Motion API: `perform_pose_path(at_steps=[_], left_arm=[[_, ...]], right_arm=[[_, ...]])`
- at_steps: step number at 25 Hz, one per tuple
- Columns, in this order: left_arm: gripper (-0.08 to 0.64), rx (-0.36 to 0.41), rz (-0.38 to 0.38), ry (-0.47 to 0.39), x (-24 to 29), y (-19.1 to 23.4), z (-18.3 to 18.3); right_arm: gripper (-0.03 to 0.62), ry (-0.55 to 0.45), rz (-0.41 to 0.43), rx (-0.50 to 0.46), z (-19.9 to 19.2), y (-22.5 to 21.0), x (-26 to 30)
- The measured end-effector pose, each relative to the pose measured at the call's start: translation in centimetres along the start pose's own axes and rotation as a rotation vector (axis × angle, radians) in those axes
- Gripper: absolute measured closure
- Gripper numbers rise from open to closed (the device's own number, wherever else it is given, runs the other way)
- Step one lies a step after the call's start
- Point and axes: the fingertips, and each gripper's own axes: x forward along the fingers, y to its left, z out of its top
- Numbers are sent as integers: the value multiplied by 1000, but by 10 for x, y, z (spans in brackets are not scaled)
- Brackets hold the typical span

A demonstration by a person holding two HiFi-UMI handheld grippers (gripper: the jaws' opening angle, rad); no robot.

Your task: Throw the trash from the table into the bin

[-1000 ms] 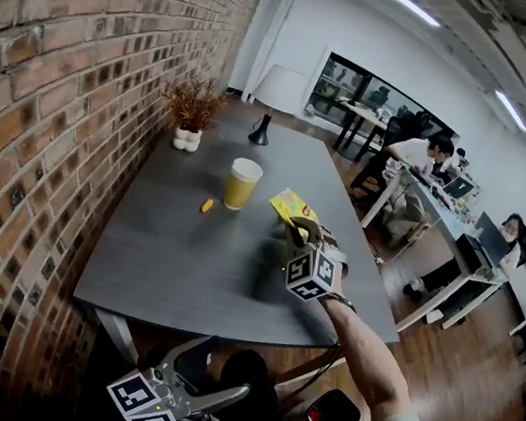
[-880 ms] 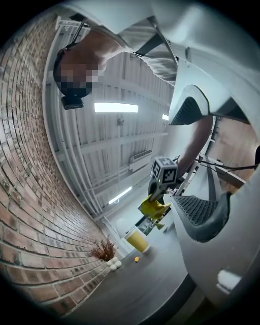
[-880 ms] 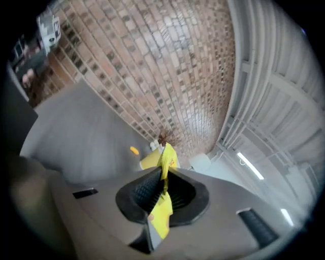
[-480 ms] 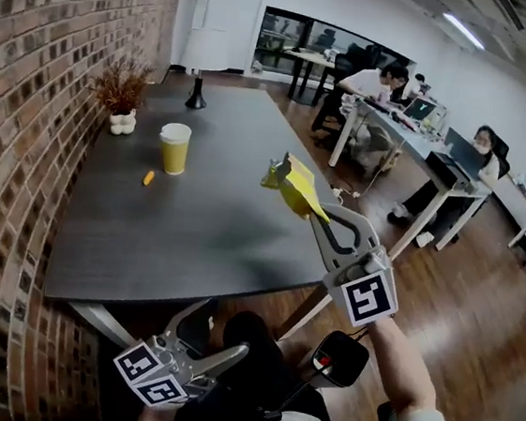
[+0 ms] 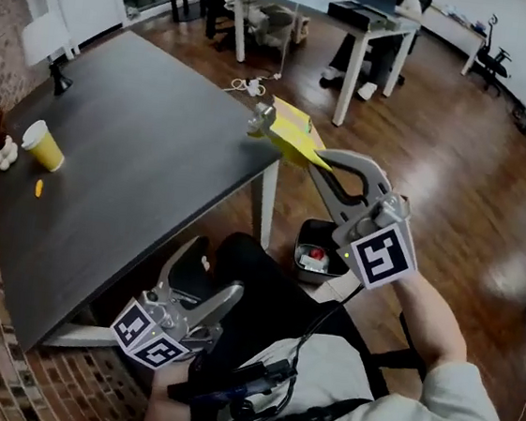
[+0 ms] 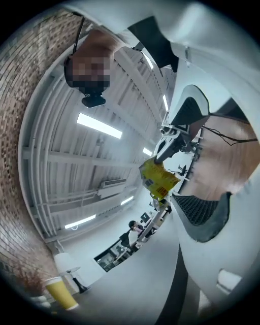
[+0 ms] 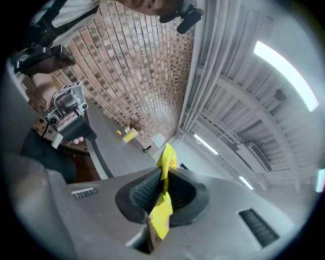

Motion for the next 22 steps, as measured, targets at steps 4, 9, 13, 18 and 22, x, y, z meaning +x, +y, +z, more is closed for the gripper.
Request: perform_pose_path(at_steps=[4,9,13,18,22], left_arm=[[144,-59,-120,99,39,-12,-32],[144,-131,-235,176,81,-35,-67],[144,-186,-287,219,102,-46,-89],[144,-207,-310,242,109,-50,-103],[144,-206,-290,237,106,-44,-100]], right_arm=[[580,250,-59,138,-85,-1,-58],[580,437,-10,167,-146,1,-115],[580,548,63,297,-188,20,-143],[580,669,147,423,-238,55,-159],[580,723,179,484,-255,71,-163]])
